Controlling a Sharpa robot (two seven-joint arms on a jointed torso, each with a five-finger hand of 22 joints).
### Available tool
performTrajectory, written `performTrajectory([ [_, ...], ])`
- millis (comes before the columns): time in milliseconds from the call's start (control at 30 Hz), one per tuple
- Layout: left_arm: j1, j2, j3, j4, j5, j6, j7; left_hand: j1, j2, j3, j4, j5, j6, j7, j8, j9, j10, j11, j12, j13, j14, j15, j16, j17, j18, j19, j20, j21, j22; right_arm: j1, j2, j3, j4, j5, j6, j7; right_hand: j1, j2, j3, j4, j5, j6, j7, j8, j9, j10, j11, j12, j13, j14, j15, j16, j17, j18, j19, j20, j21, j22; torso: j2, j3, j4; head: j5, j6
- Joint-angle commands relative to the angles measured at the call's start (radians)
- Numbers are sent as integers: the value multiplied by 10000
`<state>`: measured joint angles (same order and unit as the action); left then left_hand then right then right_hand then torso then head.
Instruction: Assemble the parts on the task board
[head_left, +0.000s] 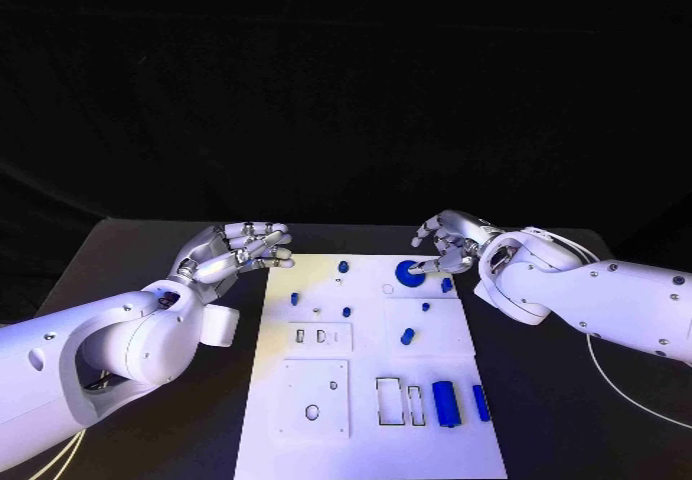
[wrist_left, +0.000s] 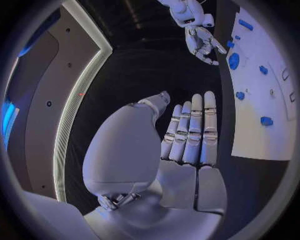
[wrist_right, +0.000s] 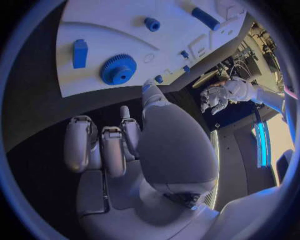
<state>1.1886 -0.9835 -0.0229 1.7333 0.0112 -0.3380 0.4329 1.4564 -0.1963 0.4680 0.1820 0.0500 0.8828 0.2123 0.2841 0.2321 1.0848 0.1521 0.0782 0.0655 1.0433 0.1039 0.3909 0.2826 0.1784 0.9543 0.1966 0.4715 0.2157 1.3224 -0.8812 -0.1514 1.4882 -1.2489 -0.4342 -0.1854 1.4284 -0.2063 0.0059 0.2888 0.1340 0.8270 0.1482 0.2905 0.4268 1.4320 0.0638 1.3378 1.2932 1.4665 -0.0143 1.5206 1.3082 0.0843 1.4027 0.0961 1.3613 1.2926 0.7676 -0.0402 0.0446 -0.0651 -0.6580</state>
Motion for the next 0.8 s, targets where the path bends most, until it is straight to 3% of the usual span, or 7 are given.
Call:
performTrajectory([
  [33,12,29,7,3,-4,198,76,-88,-7,-9,-67,-6,-43,41,-62,-15,-8,72,-67,13,-52,-8,52,10,-6,-83,-7,38,11,-38,39,-7,-160,428,707,-55,77,21,-51,11,-24,-107,23,107,16,265,19,650,896,789,75,115,1303,-210,132,27,128,174,11,37,-35,9,-10],
  [300,11,34,7,5,-4,213,72,-85,-3,-6,-73,-6,-37,34,-59,-14,-2,68,-67,14,-55,-8,53,15,-6,-88,-7,44,14,-165,313,-28,-539,236,846,-97,135,69,-10,-1,-22,-164,53,215,15,504,57,1127,1418,849,116,229,1632,-253,242,63,271,388,26,19,10,2,-50],
  [467,11,15,7,18,-4,212,68,-85,-3,-6,-73,-6,-37,34,-59,-14,-2,68,-67,14,-55,-8,53,15,-6,-88,-7,44,14,-234,441,-38,-700,192,939,-125,285,147,125,-34,-31,-121,52,318,21,704,63,1447,1774,898,129,310,1896,-291,337,79,399,570,25,-1,-1,6,-84],
  [800,11,-3,7,34,-5,216,63,-85,-3,-6,-73,-6,-37,34,-59,-14,-2,68,-67,14,-55,-8,53,15,-6,-88,-7,44,14,-309,580,-47,-829,170,1004,-150,328,244,220,-40,-37,-23,34,407,27,778,51,1564,1905,911,125,334,1966,-305,374,81,453,651,15,7,-10,-1,-147],
])
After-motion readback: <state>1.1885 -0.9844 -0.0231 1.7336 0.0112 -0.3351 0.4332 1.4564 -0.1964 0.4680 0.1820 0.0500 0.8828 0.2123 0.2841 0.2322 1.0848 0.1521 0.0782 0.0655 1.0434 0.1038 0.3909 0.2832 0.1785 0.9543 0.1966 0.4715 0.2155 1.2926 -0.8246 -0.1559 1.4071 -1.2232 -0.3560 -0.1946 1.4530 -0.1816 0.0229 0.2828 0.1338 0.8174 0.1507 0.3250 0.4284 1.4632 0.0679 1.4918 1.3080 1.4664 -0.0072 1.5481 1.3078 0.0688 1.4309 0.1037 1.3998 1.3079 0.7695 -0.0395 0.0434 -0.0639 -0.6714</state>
